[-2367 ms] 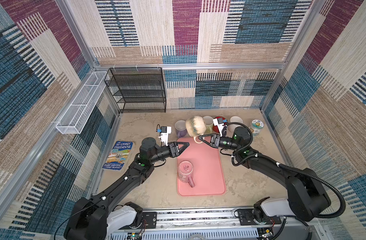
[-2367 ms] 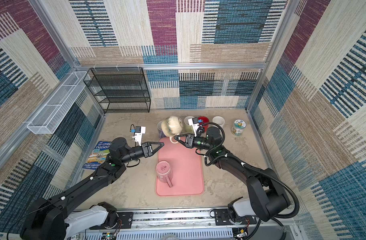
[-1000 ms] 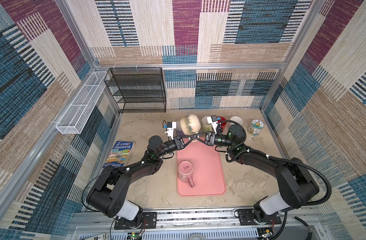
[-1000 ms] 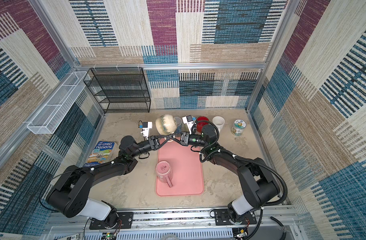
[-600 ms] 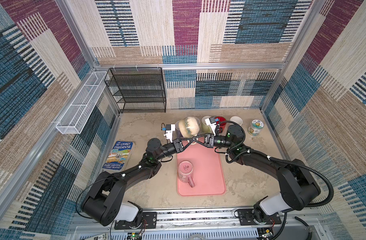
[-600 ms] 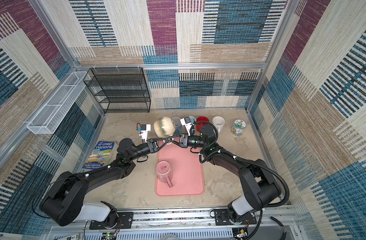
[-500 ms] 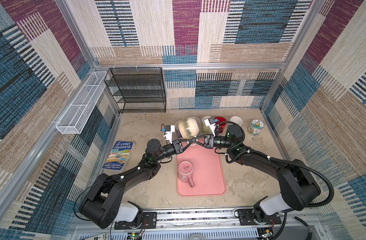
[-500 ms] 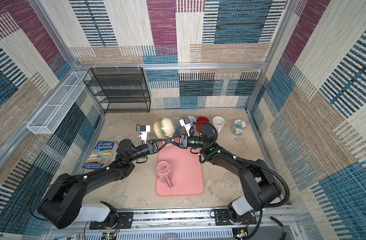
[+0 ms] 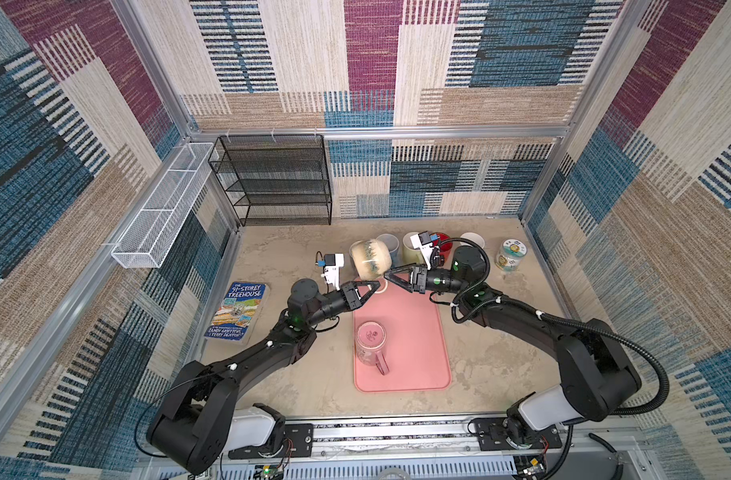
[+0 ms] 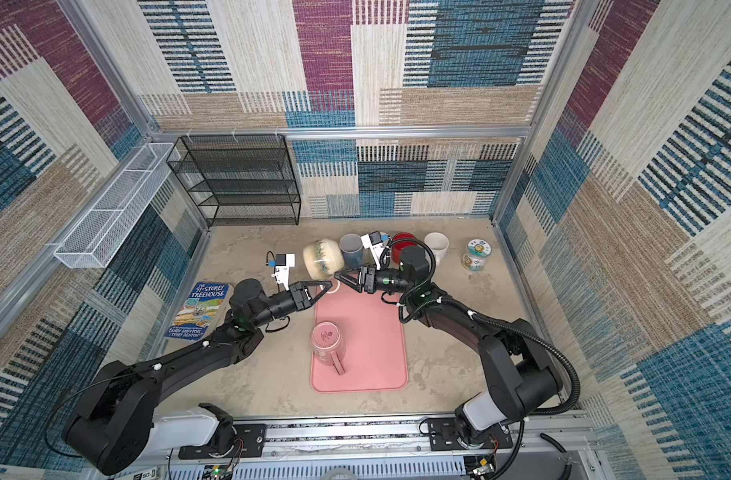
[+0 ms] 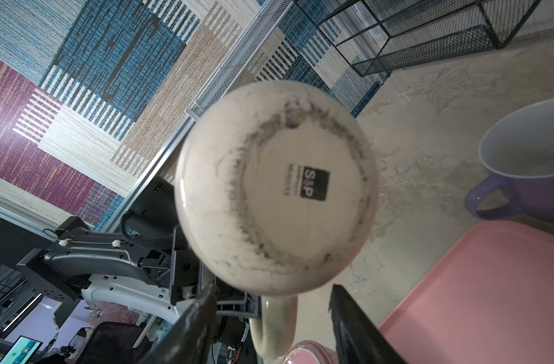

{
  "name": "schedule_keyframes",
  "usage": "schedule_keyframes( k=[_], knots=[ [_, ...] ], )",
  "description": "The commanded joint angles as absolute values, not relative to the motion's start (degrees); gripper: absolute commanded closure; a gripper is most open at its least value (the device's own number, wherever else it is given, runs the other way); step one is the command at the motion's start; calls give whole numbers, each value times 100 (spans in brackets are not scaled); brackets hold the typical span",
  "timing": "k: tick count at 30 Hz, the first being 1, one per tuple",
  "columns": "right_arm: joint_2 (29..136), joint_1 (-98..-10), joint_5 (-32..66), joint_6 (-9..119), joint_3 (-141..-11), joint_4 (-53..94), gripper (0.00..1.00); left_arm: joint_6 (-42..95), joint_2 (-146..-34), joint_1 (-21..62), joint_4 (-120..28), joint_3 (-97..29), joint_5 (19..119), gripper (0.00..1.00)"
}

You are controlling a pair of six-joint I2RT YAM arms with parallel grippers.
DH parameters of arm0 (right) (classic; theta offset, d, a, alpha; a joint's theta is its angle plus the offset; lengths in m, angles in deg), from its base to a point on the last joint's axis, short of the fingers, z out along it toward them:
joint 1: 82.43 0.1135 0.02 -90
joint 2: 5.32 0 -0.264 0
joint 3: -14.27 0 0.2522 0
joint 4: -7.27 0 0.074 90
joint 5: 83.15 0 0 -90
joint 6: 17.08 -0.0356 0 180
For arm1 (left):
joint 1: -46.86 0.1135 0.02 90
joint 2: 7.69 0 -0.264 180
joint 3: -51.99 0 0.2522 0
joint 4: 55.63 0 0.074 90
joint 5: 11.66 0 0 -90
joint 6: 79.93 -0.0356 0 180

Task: Turn the mug right side up
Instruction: 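Carry the cream mug upright to the mug row with the left while the right releases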

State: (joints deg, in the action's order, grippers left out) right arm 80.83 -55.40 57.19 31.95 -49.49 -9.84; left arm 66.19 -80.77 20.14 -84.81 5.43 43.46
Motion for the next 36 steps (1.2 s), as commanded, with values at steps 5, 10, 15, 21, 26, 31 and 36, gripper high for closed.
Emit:
schedule_keyframes(
  k=[5, 10, 15, 21, 26, 31, 36],
  knots=[
    [7749, -5536, 5062, 4145, -4973, 194, 35, 5243, -7039, 2084, -6212, 276, 5057, 100],
    [7416, -5534, 4896, 4592, -4753, 573, 23, 4448, -6428, 2150, -4385, -103, 5526, 100],
    [7045, -5527, 4721, 4867, -4431, 779, 13, 3932, -6210, 2281, -2851, -511, 6055, 100],
    [6716, -5523, 4465, 5062, -4094, 1007, 5, 3268, -6422, 2468, -1355, -1217, 6697, 100],
    [6571, -5527, 4369, 5267, -3898, 1123, 0, 2856, -6449, 2608, -806, -1563, 7310, 100],
    [6523, -5527, 4355, 5299, -3759, 1057, 0, 2493, -6658, 2746, -290, -1951, 7801, 100],
    [6432, -5527, 4216, 5278, -3577, 917, 0, 2327, -7070, 2914, -76, -2187, 7998, 100]
  ],
)
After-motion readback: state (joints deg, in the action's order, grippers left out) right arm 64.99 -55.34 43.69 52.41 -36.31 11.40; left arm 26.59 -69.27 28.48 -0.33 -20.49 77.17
